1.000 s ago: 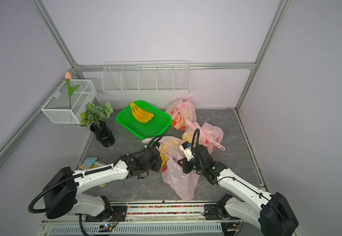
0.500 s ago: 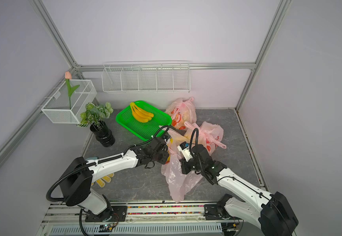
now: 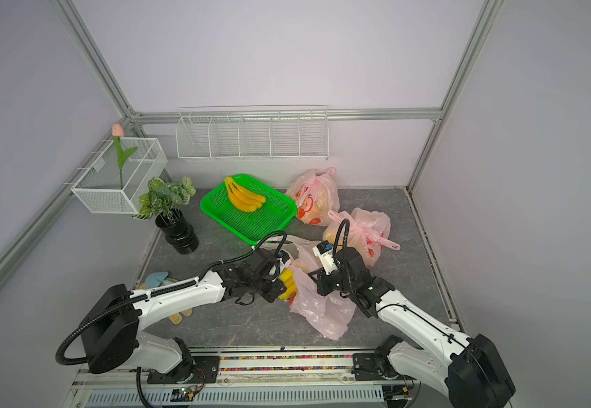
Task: Place the banana into a plastic bag & tie a knot
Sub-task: Place the banana into the plastic bag.
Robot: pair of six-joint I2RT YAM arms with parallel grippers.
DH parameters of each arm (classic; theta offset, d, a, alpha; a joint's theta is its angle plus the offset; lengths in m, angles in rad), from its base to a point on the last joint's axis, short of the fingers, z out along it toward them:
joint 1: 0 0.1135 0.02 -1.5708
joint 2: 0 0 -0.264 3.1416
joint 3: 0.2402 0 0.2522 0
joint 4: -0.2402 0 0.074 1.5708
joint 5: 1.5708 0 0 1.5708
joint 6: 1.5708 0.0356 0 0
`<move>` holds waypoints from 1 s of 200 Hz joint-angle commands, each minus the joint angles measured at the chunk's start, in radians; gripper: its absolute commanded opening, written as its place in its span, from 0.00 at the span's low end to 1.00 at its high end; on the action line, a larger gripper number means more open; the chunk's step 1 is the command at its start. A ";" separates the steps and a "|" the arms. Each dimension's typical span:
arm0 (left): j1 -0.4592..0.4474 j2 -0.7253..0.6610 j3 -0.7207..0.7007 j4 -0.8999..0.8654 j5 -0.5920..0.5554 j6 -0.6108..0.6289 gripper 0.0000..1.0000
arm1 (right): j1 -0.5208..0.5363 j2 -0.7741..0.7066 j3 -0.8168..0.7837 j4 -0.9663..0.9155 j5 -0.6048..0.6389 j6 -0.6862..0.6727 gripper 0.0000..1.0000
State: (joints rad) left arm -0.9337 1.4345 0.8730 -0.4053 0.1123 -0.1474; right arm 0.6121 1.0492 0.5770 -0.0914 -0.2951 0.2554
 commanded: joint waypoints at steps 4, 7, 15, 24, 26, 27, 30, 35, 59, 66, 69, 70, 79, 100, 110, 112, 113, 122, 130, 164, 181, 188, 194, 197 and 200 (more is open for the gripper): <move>-0.005 -0.043 -0.003 0.045 0.073 0.091 0.18 | -0.009 0.016 0.008 -0.002 -0.049 -0.063 0.07; -0.005 -0.045 -0.002 0.052 0.078 0.092 0.17 | -0.008 0.019 0.010 0.001 -0.058 -0.063 0.07; -0.005 -0.042 -0.001 0.072 0.096 0.096 0.16 | -0.008 0.027 0.013 0.008 -0.077 -0.066 0.07; -0.005 -0.033 0.005 0.094 0.113 0.104 0.15 | -0.006 0.038 0.017 0.017 -0.092 -0.064 0.07; -0.005 -0.030 0.006 0.097 0.113 0.105 0.15 | -0.006 0.041 0.018 0.018 -0.093 -0.065 0.07; -0.005 -0.028 0.008 0.098 0.113 0.104 0.15 | -0.005 0.042 0.018 0.019 -0.095 -0.065 0.07; -0.005 -0.023 0.011 0.102 0.114 0.106 0.14 | -0.005 0.045 0.018 0.021 -0.098 -0.063 0.07; -0.005 -0.010 0.021 0.106 0.113 0.106 0.14 | -0.004 0.050 0.018 0.027 -0.105 -0.063 0.07; -0.005 0.064 0.076 0.104 0.083 0.102 0.14 | 0.002 0.077 0.016 0.046 -0.119 -0.064 0.07; -0.005 0.087 0.093 0.097 0.067 0.097 0.17 | 0.005 0.082 0.014 0.047 -0.121 -0.062 0.07; -0.004 0.094 0.099 0.096 0.060 0.092 0.19 | 0.006 0.084 0.013 0.046 -0.121 -0.063 0.07; -0.005 0.097 0.101 0.096 0.055 0.091 0.19 | 0.005 0.084 0.012 0.046 -0.121 -0.064 0.07; -0.004 0.118 0.113 0.089 0.023 0.074 0.23 | 0.006 0.083 0.005 0.050 -0.108 -0.057 0.07; -0.004 0.132 0.116 0.079 -0.039 0.036 0.31 | -0.001 0.060 -0.020 0.053 -0.065 -0.036 0.07; -0.004 0.122 0.105 0.073 -0.076 0.013 0.36 | -0.009 0.044 -0.031 0.048 -0.033 -0.024 0.07; -0.004 0.118 0.102 0.071 -0.085 0.008 0.37 | -0.011 0.040 -0.034 0.048 -0.025 -0.020 0.07; -0.004 0.116 0.101 0.070 -0.088 0.005 0.37 | -0.013 0.038 -0.036 0.047 -0.021 -0.018 0.07; -0.004 0.095 0.084 0.064 -0.124 -0.021 0.45 | -0.026 0.021 -0.048 0.042 0.001 -0.005 0.07; -0.004 0.065 0.063 0.061 -0.160 -0.050 0.50 | -0.043 0.003 -0.059 0.036 0.016 0.009 0.07; -0.004 -0.134 -0.035 0.049 -0.242 -0.126 0.62 | -0.080 -0.059 -0.074 -0.022 0.080 0.025 0.07; -0.004 -0.259 -0.065 0.023 -0.302 -0.172 0.64 | -0.089 -0.075 -0.075 -0.044 0.119 0.039 0.07; -0.004 -0.312 -0.072 0.012 -0.356 -0.198 0.67 | -0.093 -0.081 -0.078 -0.047 0.132 0.045 0.07; -0.002 -0.352 -0.084 0.019 -0.404 -0.205 0.71 | -0.095 -0.084 -0.080 -0.047 0.138 0.047 0.07; 0.001 -0.371 -0.090 0.026 -0.424 -0.205 0.73 | -0.095 -0.088 -0.081 -0.047 0.140 0.048 0.07; 0.009 -0.387 -0.089 0.028 -0.436 -0.204 0.74 | -0.096 -0.090 -0.083 -0.045 0.139 0.049 0.07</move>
State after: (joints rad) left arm -0.9344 1.1725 0.8101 -0.3683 -0.1436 -0.2718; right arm 0.5274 0.9825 0.5171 -0.1009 -0.2157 0.2775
